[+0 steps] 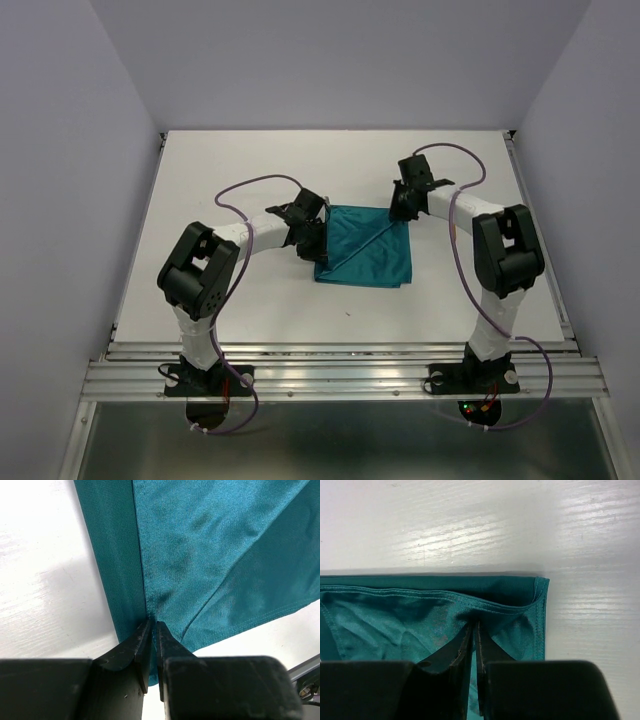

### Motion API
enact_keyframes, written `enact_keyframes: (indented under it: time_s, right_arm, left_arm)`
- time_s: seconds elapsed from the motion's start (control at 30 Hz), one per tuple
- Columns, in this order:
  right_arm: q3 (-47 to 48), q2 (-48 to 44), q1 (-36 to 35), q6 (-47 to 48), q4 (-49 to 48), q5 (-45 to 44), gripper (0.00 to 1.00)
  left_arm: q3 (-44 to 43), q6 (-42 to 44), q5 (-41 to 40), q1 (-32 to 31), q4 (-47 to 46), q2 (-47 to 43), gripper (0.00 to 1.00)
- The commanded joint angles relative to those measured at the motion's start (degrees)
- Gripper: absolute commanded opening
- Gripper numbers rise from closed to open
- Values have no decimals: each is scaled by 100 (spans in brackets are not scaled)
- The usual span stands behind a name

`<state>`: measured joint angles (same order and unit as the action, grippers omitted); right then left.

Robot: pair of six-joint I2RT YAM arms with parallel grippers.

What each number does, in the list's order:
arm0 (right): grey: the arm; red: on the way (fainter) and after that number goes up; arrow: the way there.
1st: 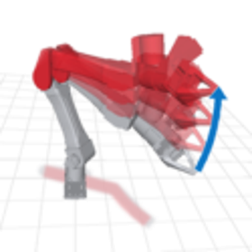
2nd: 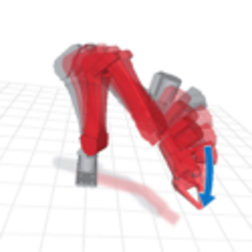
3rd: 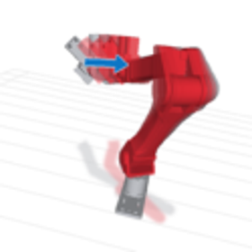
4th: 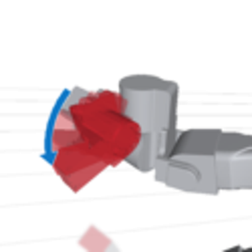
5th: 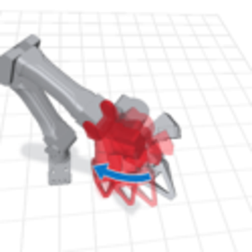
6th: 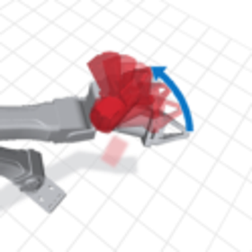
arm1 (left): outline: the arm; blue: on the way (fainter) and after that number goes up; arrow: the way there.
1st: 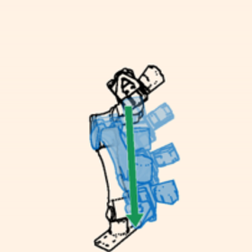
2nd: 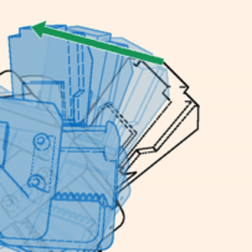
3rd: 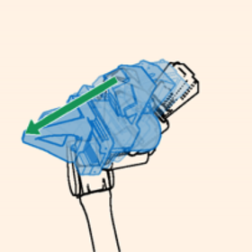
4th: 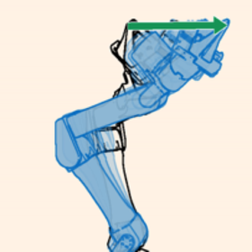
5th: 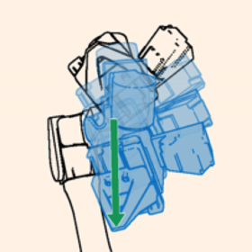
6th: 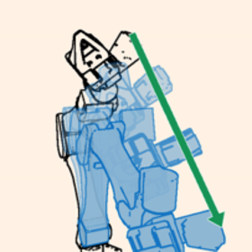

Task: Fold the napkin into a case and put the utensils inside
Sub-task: Smooth out the upper triangle-folded napkin at the center of the board.

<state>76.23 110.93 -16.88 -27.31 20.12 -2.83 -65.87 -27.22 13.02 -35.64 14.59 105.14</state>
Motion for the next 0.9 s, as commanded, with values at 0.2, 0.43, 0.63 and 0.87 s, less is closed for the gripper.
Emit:
enact_keyframes:
  time_s: [0.2, 0.43, 0.63, 0.87]
  right_arm:
    - [226, -582, 27, 112, -140, -59, 13]
    - [331, 120, 80, 235, -149, -560, 12]
    - [376, 210, 80, 244, -149, -456, 11]
    - [288, -458, 133, 332, -140, -675, 13]
  left_arm:
    - [-14, 94, -159, -31, 114, -231, 20]
    - [12, 85, -212, -31, 88, -196, 20]
    - [-23, 112, -247, -31, 132, -205, 20]
    - [-260, 156, -361, -31, 325, -398, 20]
